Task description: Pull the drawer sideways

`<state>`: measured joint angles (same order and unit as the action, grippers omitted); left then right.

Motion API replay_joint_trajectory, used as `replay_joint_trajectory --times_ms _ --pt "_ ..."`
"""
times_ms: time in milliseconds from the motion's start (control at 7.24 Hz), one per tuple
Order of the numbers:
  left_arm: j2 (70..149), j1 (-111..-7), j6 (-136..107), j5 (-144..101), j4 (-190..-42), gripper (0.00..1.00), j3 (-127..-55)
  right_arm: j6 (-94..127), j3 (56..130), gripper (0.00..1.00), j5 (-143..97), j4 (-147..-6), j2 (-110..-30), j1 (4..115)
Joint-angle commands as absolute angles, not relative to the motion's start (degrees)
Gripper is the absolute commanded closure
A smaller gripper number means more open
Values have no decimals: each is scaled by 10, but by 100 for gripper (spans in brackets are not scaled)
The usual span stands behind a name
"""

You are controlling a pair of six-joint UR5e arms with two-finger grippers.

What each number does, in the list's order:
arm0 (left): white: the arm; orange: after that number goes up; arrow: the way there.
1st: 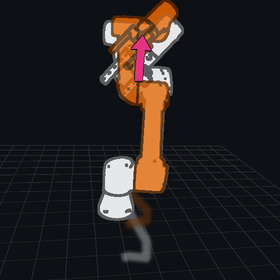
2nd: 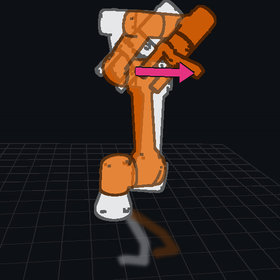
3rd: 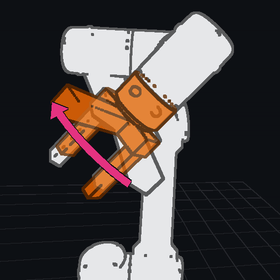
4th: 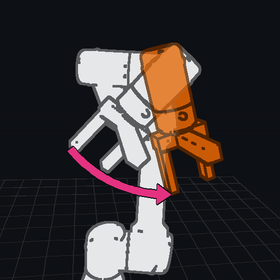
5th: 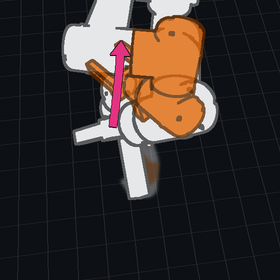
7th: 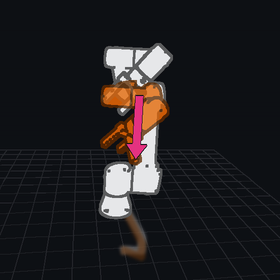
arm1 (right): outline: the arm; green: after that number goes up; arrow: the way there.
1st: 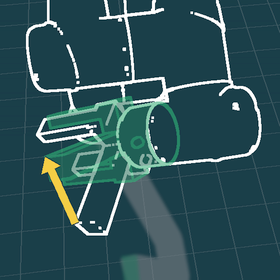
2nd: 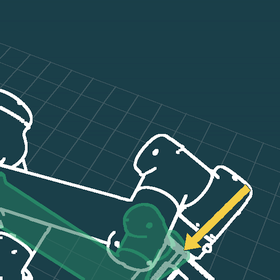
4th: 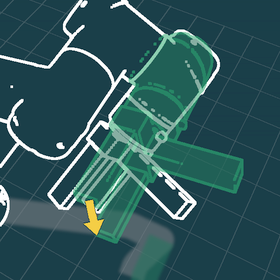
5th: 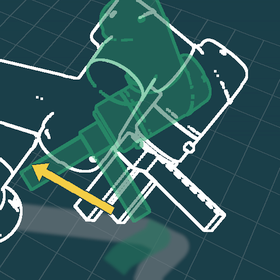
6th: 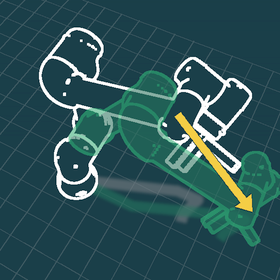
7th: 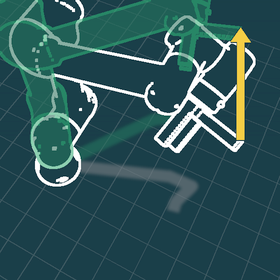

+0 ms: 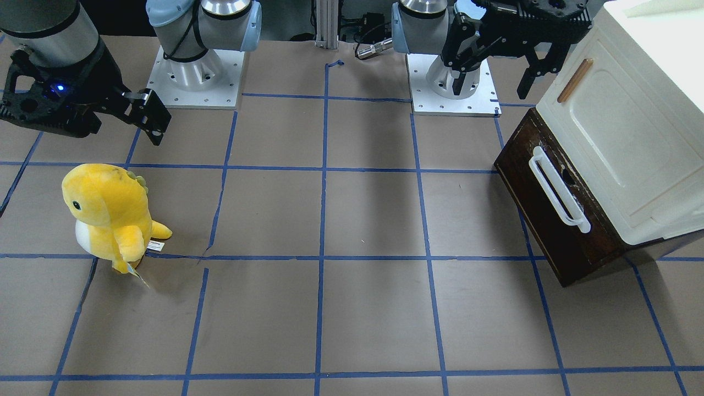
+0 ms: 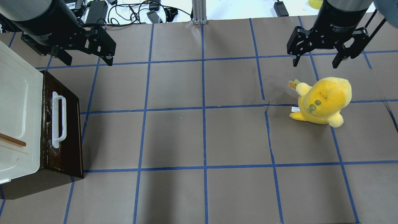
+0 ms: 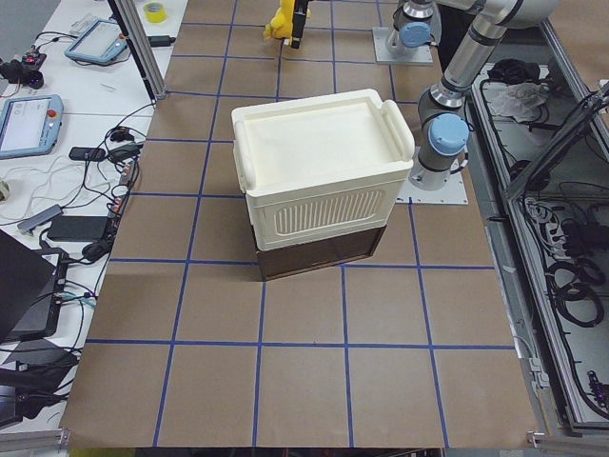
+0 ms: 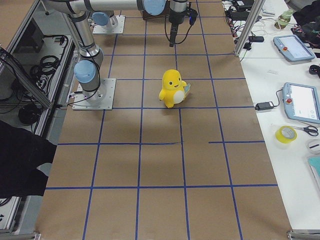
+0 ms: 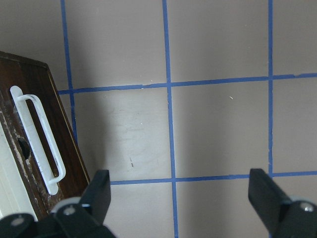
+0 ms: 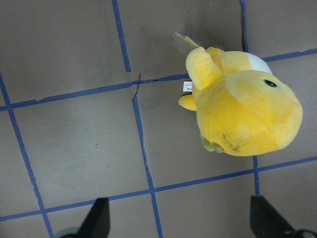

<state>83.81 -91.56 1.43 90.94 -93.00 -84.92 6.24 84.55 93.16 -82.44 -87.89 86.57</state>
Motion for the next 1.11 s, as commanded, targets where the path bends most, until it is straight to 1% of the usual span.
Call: replay_joint_trajectory --times_ms 0,415,691,829,967 --pt "839 -913 12 914 -930 0 -853 62 846 0 932 -824 -879 866" --pt "847 -918 -3 923 -927 0 -851 62 846 0 932 -824 -879 866" --pt "871 -922 -94 939 -912 0 -868 62 846 0 932 -824 -879 866" --pt "880 -932 -120 949 -911 0 -878 62 846 0 932 -824 -879 866" --pt "899 -973 -193 987 -893 0 -889 62 846 0 932 -824 -879 866"
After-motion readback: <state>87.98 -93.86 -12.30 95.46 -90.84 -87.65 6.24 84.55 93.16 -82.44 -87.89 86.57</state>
